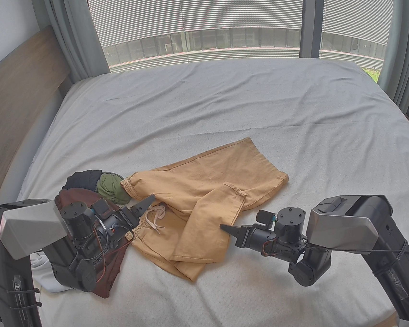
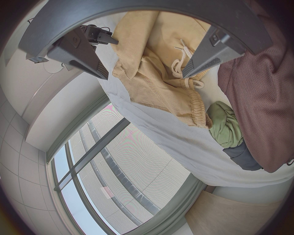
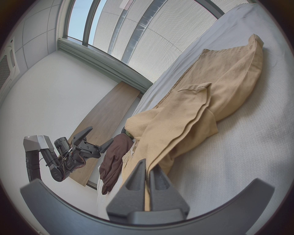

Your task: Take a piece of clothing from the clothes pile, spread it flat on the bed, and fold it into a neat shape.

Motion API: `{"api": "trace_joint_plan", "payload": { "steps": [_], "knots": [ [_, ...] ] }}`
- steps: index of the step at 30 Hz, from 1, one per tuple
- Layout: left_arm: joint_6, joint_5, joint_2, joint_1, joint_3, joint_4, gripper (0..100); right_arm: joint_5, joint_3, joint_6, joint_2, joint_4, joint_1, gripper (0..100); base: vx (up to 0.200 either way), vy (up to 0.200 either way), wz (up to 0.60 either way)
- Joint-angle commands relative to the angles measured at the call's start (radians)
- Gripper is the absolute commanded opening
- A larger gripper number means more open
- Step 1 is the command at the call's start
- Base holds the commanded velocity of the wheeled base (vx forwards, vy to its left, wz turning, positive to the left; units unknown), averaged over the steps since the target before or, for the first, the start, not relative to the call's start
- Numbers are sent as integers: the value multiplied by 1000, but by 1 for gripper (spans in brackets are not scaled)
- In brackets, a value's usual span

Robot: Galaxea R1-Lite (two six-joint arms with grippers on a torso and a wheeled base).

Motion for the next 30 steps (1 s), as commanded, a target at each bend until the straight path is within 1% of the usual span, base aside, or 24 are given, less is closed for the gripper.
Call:
{"api": "trace_joint_plan", "payload": {
  "steps": [1,3,9,16,23,30],
  "knots": [
    [0,0,2,0,0,-2,100,0,28,0,-27,0,-6,0,0,0,0],
    [0,0,2,0,0,-2,100,0,108,-1,-84,0,-28,0,0,0,0],
    [0,0,5,0,0,-2,100,0,211,-12,-153,3,-80,0,0,0,0],
    [0,0,6,-1,0,-2,100,0,351,-73,-202,4,-152,0,0,0,0],
    [0,0,8,-3,3,-2,100,0,427,-89,-230,9,-198,0,0,0,0],
    [0,0,8,-3,3,-2,100,0,463,-135,-243,40,-240,0,0,0,0]
  ]
}}
